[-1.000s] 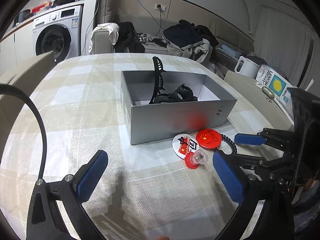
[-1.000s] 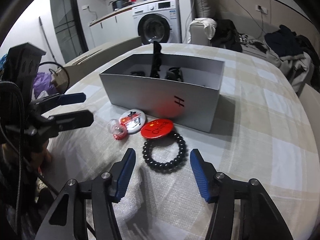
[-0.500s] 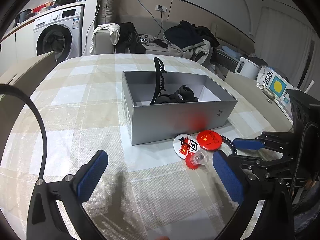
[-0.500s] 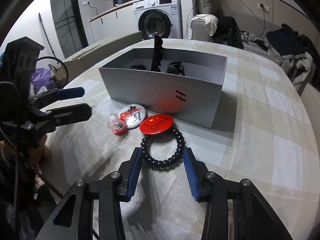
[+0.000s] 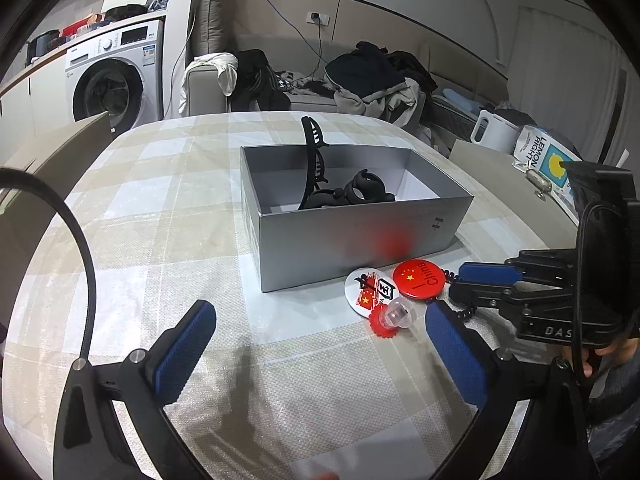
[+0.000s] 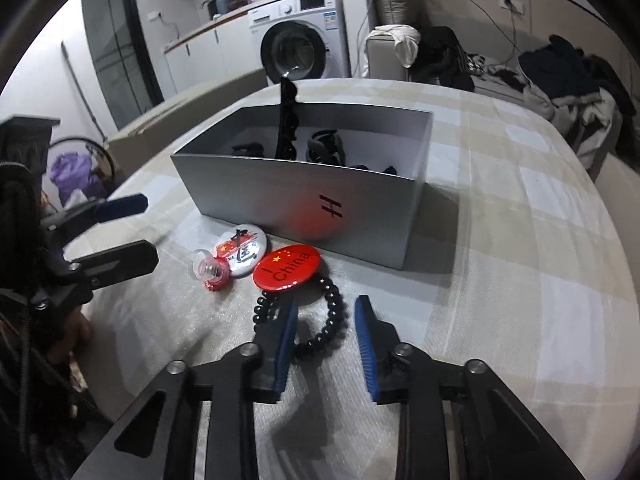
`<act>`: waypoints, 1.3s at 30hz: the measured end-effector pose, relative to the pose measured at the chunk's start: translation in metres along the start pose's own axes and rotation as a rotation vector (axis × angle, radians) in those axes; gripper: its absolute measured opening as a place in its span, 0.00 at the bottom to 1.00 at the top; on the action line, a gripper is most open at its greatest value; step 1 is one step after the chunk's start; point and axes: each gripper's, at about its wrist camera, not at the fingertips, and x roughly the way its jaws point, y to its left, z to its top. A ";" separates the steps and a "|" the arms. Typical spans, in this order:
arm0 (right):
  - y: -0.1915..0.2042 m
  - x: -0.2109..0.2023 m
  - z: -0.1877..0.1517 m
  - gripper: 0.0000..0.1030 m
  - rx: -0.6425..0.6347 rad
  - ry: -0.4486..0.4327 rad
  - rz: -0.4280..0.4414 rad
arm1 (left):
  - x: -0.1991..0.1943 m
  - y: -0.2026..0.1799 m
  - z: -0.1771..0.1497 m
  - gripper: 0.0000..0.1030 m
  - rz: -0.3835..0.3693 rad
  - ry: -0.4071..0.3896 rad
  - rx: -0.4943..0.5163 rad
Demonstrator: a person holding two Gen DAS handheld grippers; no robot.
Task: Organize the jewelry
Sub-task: 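Grasp the black bead bracelet with the right tool and lift it, then grasp the red-capped clear charm with the left tool while the right tool holds the bracelet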
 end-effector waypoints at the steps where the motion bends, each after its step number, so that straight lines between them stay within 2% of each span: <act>1: 0.001 0.001 0.001 0.18 -0.010 0.005 -0.012 | 0.000 0.000 0.000 0.99 -0.003 0.004 0.003; 2: 0.002 0.002 0.001 0.11 -0.020 0.007 -0.033 | 0.001 0.000 0.000 0.99 -0.004 0.007 0.005; 3: 0.002 0.002 0.001 0.08 -0.019 0.004 -0.040 | 0.000 -0.001 0.000 0.99 -0.003 0.007 0.006; 8: -0.007 -0.005 -0.004 0.08 0.016 -0.011 -0.027 | 0.000 -0.002 0.000 0.99 0.000 0.004 0.011; 17: -0.043 -0.039 -0.008 0.08 0.182 -0.203 0.107 | 0.000 -0.004 0.000 0.99 0.015 -0.002 0.022; 22: -0.047 -0.040 -0.004 0.08 0.222 -0.240 0.113 | 0.000 -0.012 0.001 0.99 0.006 0.012 0.042; 27: -0.045 -0.039 -0.005 0.08 0.222 -0.228 0.125 | 0.000 -0.029 0.000 0.98 -0.032 0.056 0.088; 28: -0.044 -0.041 -0.007 0.08 0.220 -0.229 0.124 | 0.006 -0.033 -0.001 0.91 -0.049 0.091 0.111; 29: -0.044 -0.041 -0.007 0.08 0.216 -0.229 0.126 | 0.009 -0.036 -0.001 0.74 -0.053 0.109 0.123; 30: -0.043 -0.041 -0.008 0.08 0.212 -0.229 0.126 | 0.013 -0.038 -0.002 0.63 -0.046 0.124 0.134; 32: -0.041 -0.041 -0.008 0.08 0.205 -0.231 0.123 | 0.019 -0.041 -0.003 0.59 -0.039 0.147 0.146; 33: -0.041 -0.041 -0.008 0.08 0.202 -0.229 0.125 | 0.022 -0.040 -0.003 0.51 -0.046 0.147 0.141; 37: -0.040 -0.041 -0.009 0.08 0.198 -0.229 0.128 | 0.026 -0.040 0.000 0.39 -0.066 0.167 0.121; 39: -0.040 -0.042 -0.009 0.08 0.196 -0.230 0.130 | 0.028 -0.040 0.001 0.29 -0.058 0.170 0.116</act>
